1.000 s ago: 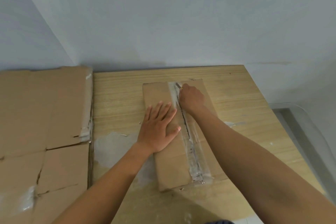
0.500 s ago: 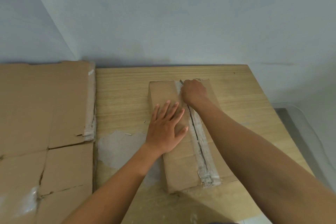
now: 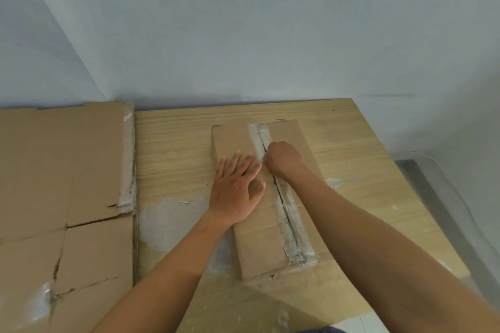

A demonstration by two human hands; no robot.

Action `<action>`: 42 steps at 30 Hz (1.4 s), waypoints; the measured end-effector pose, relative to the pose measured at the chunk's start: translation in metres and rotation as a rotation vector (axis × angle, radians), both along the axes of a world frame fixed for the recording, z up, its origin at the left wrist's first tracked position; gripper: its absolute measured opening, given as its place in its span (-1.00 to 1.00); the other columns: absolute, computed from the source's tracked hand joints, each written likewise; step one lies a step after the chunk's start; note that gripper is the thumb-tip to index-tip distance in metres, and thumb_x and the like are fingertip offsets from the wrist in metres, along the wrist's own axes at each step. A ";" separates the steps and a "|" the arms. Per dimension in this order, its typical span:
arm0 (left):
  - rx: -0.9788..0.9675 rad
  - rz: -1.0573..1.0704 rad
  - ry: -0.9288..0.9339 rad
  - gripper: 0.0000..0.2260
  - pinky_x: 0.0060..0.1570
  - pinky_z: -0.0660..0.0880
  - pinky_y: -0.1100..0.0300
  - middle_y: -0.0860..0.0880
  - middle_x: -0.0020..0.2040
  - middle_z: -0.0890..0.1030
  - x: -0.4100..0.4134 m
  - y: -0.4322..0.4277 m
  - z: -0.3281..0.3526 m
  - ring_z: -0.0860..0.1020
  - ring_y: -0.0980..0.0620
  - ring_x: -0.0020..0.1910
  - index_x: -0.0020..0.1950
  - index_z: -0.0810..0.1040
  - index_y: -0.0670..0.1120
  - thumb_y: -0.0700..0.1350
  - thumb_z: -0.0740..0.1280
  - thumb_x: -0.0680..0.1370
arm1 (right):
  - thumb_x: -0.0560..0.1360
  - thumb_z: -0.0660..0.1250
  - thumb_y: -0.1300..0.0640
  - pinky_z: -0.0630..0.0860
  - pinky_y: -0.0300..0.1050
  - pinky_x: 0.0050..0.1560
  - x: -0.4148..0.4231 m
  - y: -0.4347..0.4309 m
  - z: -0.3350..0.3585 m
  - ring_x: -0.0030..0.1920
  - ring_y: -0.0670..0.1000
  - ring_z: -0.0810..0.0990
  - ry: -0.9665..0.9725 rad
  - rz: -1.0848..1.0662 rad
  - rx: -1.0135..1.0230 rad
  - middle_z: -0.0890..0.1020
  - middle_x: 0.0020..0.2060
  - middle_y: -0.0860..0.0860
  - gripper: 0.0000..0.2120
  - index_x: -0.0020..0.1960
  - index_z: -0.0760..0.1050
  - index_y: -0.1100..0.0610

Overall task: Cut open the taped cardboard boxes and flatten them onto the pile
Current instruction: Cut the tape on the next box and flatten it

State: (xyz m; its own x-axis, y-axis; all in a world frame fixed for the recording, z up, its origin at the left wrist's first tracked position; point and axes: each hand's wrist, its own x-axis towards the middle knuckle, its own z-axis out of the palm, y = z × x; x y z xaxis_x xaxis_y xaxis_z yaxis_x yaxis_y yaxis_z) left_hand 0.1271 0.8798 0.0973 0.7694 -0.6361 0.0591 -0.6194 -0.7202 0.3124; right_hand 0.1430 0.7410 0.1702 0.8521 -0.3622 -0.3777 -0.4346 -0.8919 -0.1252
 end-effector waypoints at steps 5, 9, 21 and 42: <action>0.015 0.004 -0.011 -0.35 0.48 -0.28 0.02 0.06 0.57 0.08 0.000 -0.001 -0.001 -0.09 0.00 0.56 0.54 0.17 0.10 0.27 -0.24 0.50 | 0.59 0.17 0.17 0.38 -0.11 -0.10 -0.027 -0.001 0.008 0.10 0.14 0.53 0.074 0.009 -0.001 0.55 0.09 0.14 -0.79 0.14 0.48 0.23; 0.041 0.005 -0.017 -0.31 0.48 -0.29 0.05 0.05 0.58 0.06 0.000 -0.002 -0.002 -0.09 0.00 0.56 0.54 0.14 0.10 0.29 -0.27 0.46 | 0.59 0.18 0.15 0.37 -0.11 -0.11 -0.051 0.003 0.011 0.07 0.13 0.53 0.130 0.044 -0.020 0.55 0.07 0.13 -0.83 0.08 0.47 0.21; 0.048 0.036 0.015 -0.32 0.48 -0.24 0.02 0.06 0.57 0.07 -0.004 -0.004 0.003 -0.08 0.02 0.56 0.53 0.18 0.10 0.30 -0.22 0.47 | 0.60 0.15 0.16 0.36 -0.10 -0.13 -0.139 0.009 0.020 -0.12 0.07 0.43 0.259 0.107 -0.012 0.47 -0.11 0.06 -0.90 0.04 0.42 0.16; 0.188 0.098 -0.034 -0.33 0.48 -0.29 -0.09 0.01 0.59 -0.06 -0.135 -0.007 -0.001 -0.19 -0.01 0.55 0.57 0.02 0.10 0.22 -0.38 0.49 | 0.61 0.15 0.11 0.36 -0.12 -0.08 -0.190 0.014 0.015 0.10 0.09 0.51 0.122 0.094 0.012 0.53 0.08 0.08 -0.78 0.18 0.43 0.17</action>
State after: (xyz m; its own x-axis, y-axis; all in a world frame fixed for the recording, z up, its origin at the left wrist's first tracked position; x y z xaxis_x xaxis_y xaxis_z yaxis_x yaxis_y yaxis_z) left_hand -0.0075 0.8730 0.0959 0.8276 -0.5607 -0.0268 -0.5516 -0.8211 0.1469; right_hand -0.0466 0.7546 0.1853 0.8297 -0.2775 -0.4844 -0.3615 -0.9283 -0.0874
